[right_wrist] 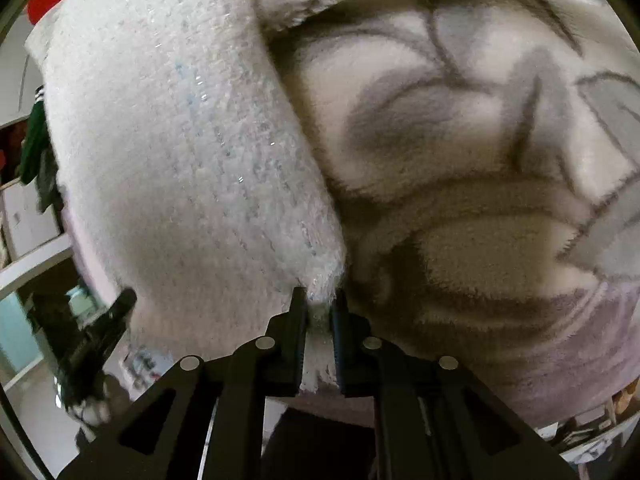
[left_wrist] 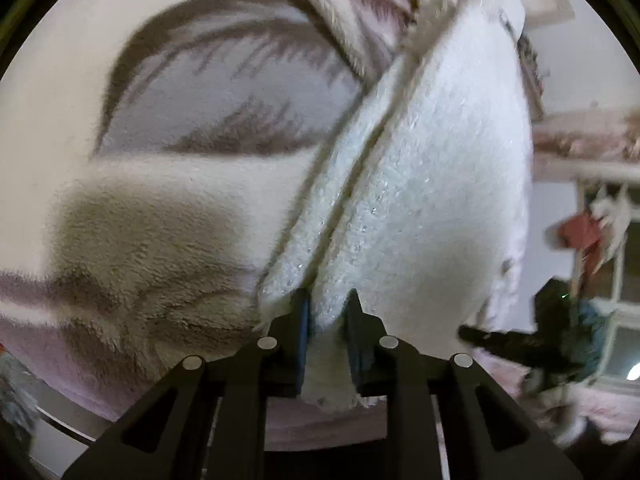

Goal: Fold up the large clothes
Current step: 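Grasp the folded cardigan side with both tools and lift it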

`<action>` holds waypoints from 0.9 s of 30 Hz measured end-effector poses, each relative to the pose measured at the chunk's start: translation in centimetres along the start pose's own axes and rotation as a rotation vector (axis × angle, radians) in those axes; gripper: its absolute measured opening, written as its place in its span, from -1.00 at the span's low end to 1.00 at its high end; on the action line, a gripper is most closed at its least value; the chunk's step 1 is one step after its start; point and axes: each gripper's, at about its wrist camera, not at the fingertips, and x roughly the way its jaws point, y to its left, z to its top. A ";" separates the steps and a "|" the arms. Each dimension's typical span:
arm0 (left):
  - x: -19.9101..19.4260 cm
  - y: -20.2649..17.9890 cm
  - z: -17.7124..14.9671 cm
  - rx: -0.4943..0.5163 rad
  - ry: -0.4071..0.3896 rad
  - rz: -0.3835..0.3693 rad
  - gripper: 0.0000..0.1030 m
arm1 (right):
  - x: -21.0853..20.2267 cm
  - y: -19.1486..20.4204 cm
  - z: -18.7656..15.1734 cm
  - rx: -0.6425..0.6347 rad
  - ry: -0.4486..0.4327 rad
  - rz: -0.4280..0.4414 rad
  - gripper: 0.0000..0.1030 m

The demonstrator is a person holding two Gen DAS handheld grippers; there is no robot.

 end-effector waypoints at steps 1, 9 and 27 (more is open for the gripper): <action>-0.9 -0.1 0.1 0.003 0.002 -0.029 -0.62 | -1.3 -0.9 0.3 -0.011 0.008 0.026 -0.52; 0.4 2.1 1.6 -0.012 0.048 -0.069 0.43 | -1.4 -6.4 1.7 0.022 0.017 0.296 0.13; -2.5 -1.7 -3.1 0.061 0.000 -0.040 -0.75 | 1.2 -1.6 -5.1 0.061 0.062 0.449 -0.57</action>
